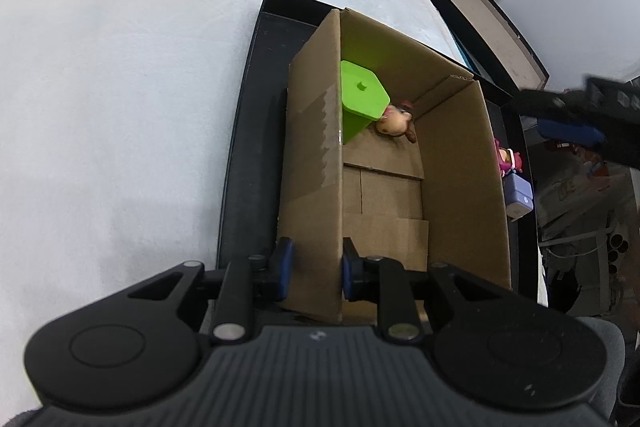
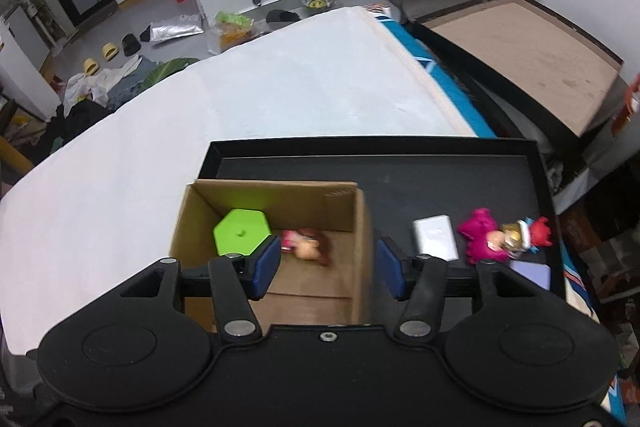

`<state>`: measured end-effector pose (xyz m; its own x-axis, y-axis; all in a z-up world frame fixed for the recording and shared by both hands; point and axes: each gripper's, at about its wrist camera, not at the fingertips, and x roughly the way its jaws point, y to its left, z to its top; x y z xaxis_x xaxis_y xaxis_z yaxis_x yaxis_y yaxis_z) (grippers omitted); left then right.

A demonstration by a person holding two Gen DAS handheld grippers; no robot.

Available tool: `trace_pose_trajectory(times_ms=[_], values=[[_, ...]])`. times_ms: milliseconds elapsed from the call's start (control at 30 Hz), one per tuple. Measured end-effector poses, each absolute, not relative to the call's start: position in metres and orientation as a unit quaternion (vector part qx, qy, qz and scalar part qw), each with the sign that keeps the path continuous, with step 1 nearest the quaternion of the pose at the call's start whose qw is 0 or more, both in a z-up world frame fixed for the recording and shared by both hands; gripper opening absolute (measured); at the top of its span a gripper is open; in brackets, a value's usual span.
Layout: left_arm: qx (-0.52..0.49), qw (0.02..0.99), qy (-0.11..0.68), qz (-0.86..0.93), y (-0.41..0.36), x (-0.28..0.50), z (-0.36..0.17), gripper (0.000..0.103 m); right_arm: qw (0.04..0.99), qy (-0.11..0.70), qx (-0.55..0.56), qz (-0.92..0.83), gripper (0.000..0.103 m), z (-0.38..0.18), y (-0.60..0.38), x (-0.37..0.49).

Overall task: Organize rigid objects
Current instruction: 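Carry the doll into the cardboard box and release it, then move the right tool back over the lavender cube toy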

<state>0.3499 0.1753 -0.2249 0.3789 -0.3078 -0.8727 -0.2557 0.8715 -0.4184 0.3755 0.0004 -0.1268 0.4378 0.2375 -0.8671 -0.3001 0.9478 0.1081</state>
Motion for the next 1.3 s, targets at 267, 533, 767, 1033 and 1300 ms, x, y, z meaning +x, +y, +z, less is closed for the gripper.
trace_pose_trajectory(times_ms=[267, 533, 767, 1033, 1300], values=[[-0.253, 0.790, 0.558, -0.011, 0.175, 0.350, -0.225, 0.022, 0.848, 0.513, -0.011, 0.133, 0.059, -0.129, -0.049, 0.371], [-0.248, 0.792, 0.557, -0.003, 0.171, 0.350, -0.224, 0.021, 0.852, 0.511, 0.017, 0.114, 0.064, -0.130, -0.085, 0.374], [-0.246, 0.794, 0.556, 0.003, 0.170, 0.349, -0.222, 0.021, 0.849, 0.518, 0.040, 0.093, 0.066, -0.138, -0.120, 0.381], [-0.243, 0.793, 0.558, 0.010, 0.168, 0.350, -0.220, 0.020, 0.846, 0.523, 0.061, 0.080, 0.074, -0.149, -0.150, 0.393], [-0.242, 0.791, 0.561, 0.018, 0.167, 0.351, -0.220, 0.020, 0.840, 0.535, 0.071, 0.058, 0.074, -0.165, -0.163, 0.403]])
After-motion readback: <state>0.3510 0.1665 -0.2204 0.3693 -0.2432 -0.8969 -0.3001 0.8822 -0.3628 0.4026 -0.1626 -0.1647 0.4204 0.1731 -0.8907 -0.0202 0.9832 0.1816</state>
